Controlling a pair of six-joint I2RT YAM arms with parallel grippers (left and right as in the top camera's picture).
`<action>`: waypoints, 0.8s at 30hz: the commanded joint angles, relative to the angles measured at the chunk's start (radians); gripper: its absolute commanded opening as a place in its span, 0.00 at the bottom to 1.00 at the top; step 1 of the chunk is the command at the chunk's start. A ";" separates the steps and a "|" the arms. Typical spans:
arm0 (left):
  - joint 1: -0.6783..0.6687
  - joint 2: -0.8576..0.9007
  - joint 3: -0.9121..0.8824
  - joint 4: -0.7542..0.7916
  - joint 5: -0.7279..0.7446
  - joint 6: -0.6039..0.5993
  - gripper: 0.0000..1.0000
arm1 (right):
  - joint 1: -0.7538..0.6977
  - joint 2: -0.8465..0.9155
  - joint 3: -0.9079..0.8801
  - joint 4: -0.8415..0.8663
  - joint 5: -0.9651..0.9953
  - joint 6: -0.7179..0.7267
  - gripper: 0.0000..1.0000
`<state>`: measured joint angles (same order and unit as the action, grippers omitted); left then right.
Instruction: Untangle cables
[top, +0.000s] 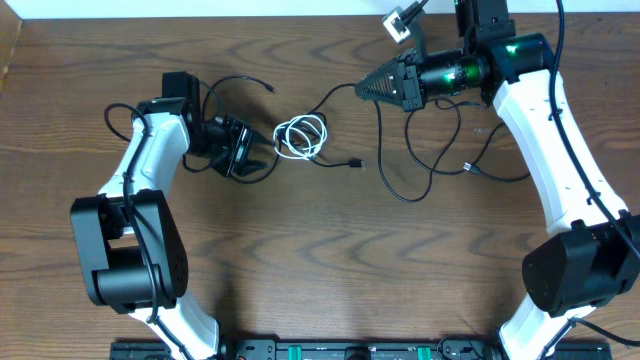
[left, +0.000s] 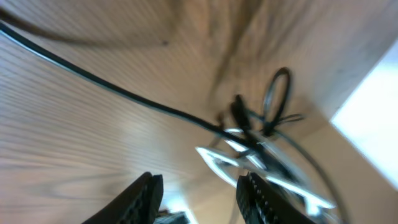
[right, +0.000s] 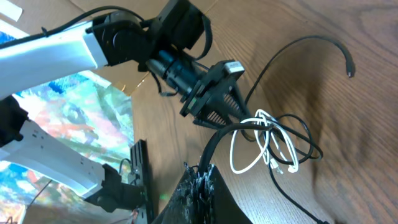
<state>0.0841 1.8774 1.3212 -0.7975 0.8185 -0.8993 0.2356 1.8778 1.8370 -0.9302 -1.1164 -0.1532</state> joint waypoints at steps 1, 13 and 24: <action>0.005 0.013 -0.004 0.050 0.104 -0.236 0.44 | 0.019 -0.043 0.007 -0.008 -0.047 -0.058 0.01; 0.004 0.013 -0.004 0.153 0.116 -0.391 0.44 | 0.053 -0.043 0.007 -0.005 -0.047 -0.085 0.01; 0.004 0.013 -0.004 0.156 0.112 -0.412 0.44 | 0.055 -0.043 0.007 -0.006 -0.095 -0.096 0.01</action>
<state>0.0841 1.8778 1.3205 -0.6418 0.9188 -1.2968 0.2840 1.8778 1.8370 -0.9348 -1.1572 -0.2287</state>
